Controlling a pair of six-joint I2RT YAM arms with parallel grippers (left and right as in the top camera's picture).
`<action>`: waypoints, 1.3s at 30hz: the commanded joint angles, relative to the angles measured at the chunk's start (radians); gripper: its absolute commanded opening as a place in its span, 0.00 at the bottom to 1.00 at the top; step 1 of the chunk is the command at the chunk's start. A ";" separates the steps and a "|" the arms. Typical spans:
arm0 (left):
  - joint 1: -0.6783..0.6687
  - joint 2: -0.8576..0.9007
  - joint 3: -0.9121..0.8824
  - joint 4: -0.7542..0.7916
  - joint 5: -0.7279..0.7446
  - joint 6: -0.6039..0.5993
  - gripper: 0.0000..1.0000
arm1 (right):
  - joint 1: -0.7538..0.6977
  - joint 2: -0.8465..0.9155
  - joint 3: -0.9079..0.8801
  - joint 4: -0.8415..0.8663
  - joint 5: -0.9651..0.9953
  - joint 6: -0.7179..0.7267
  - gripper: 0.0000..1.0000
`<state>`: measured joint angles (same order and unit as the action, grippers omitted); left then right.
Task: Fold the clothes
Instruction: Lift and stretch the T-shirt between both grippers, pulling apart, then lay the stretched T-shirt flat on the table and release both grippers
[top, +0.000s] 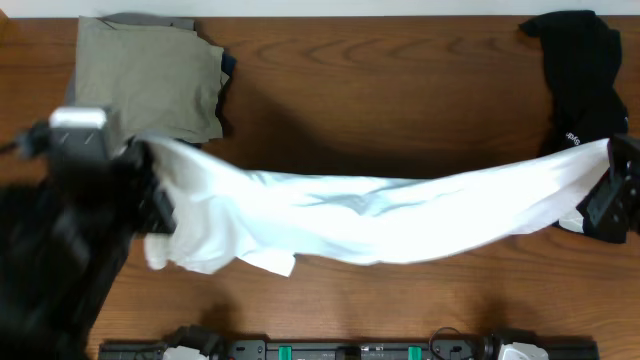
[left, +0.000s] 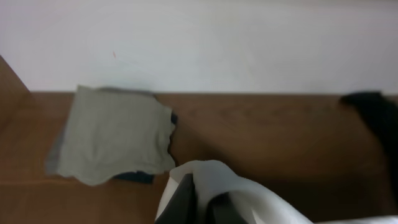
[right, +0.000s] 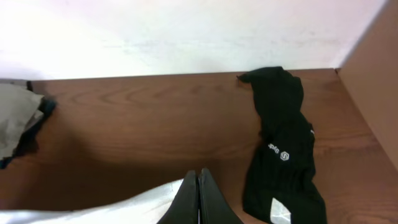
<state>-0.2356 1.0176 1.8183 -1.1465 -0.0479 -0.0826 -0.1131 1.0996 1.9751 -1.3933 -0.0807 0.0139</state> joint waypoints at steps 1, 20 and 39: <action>0.007 0.119 0.003 0.008 0.018 -0.013 0.06 | -0.008 0.120 0.001 -0.011 0.032 -0.019 0.01; 0.023 0.812 0.003 0.497 -0.016 0.045 0.06 | -0.008 0.859 0.001 0.301 -0.048 -0.041 0.01; 0.023 1.266 0.003 1.091 -0.015 0.044 0.68 | -0.008 1.241 0.001 0.827 -0.051 0.063 0.01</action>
<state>-0.2176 2.2513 1.8156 -0.0849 -0.0525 -0.0444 -0.1139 2.2993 1.9728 -0.6018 -0.1238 0.0433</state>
